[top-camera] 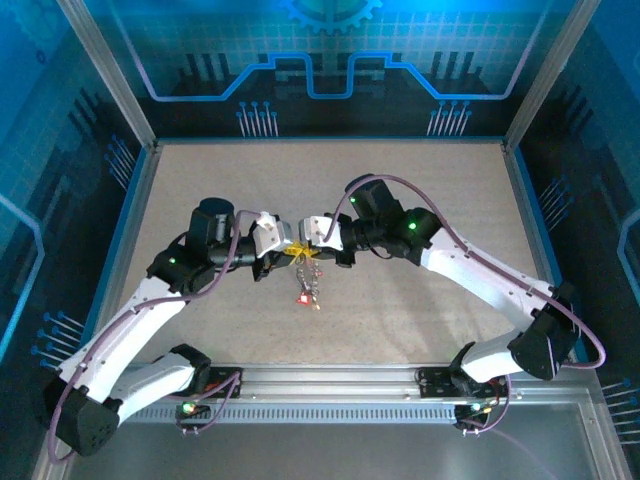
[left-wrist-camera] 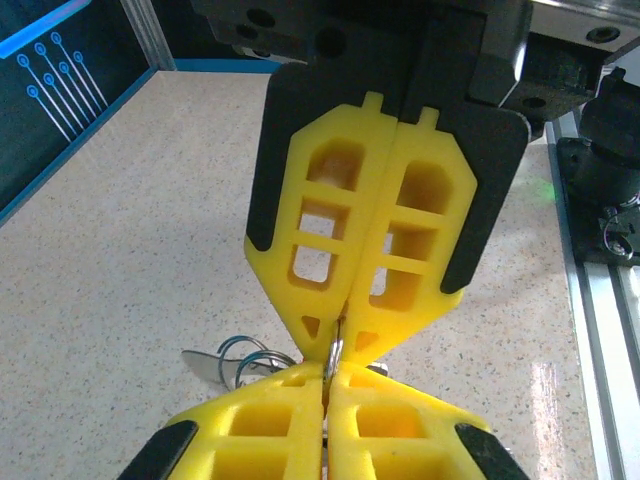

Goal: Put the keys on the keyring

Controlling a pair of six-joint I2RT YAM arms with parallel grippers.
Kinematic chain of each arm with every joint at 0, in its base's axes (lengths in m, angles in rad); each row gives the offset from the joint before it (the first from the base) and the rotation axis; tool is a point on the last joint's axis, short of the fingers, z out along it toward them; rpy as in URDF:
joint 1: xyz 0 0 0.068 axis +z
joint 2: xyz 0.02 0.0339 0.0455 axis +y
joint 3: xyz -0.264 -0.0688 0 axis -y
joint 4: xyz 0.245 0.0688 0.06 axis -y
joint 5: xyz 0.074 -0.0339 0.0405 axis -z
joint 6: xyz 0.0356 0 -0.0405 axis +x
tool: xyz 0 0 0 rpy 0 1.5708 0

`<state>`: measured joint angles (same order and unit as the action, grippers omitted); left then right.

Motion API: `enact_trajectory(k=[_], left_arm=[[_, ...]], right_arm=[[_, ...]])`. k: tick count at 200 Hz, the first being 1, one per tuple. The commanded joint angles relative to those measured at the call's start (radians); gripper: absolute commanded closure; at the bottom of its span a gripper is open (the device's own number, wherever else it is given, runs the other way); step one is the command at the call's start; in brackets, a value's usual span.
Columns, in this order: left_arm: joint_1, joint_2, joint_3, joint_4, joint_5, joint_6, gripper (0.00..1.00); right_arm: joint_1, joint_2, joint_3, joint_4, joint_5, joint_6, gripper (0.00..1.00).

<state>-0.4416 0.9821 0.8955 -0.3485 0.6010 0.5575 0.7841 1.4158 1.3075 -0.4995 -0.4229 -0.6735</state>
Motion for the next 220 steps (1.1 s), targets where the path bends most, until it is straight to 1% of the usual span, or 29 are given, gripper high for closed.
enact_trajectory(k=[1,6,18,23,43,57,90,126,153,184,220], left_arm=[[-0.014,0.01,0.033,0.0,0.009,0.012,1.0],[-0.014,0.01,0.034,-0.003,0.015,0.01,1.0],[-0.014,0.008,0.036,-0.001,0.037,0.006,1.0],[-0.014,0.006,0.035,0.005,0.045,0.003,1.0],[-0.013,-0.019,0.012,0.058,0.066,-0.025,1.0],[-0.014,-0.049,-0.02,0.136,0.078,-0.06,1.0],[-0.008,-0.078,-0.083,0.314,0.139,-0.17,1.0],[-0.005,-0.074,-0.11,0.417,0.18,-0.226,1.0],[-0.004,-0.067,-0.131,0.505,0.197,-0.279,1.0],[-0.005,-0.061,-0.176,0.661,0.194,-0.361,1.0],[-0.005,-0.06,-0.188,0.711,0.198,-0.383,1.0]], right_arm=[[0.006,0.002,0.033,0.052,-0.085,0.007,1.0],[0.004,0.0,0.028,0.058,-0.087,0.012,1.0],[-0.007,-0.01,0.01,0.082,-0.097,0.032,0.89],[-0.013,-0.016,-0.001,0.096,-0.107,0.04,0.87],[-0.045,-0.049,-0.052,0.153,-0.139,0.081,0.83],[-0.073,-0.074,-0.083,0.185,-0.165,0.107,0.83],[-0.129,-0.121,-0.128,0.202,-0.238,0.114,0.74],[-0.142,-0.13,-0.122,0.18,-0.323,0.093,0.75],[-0.141,-0.123,-0.115,0.184,-0.336,0.094,0.79],[-0.142,-0.114,-0.108,0.173,-0.347,0.092,0.79],[-0.141,-0.11,-0.109,0.174,-0.352,0.094,0.79]])
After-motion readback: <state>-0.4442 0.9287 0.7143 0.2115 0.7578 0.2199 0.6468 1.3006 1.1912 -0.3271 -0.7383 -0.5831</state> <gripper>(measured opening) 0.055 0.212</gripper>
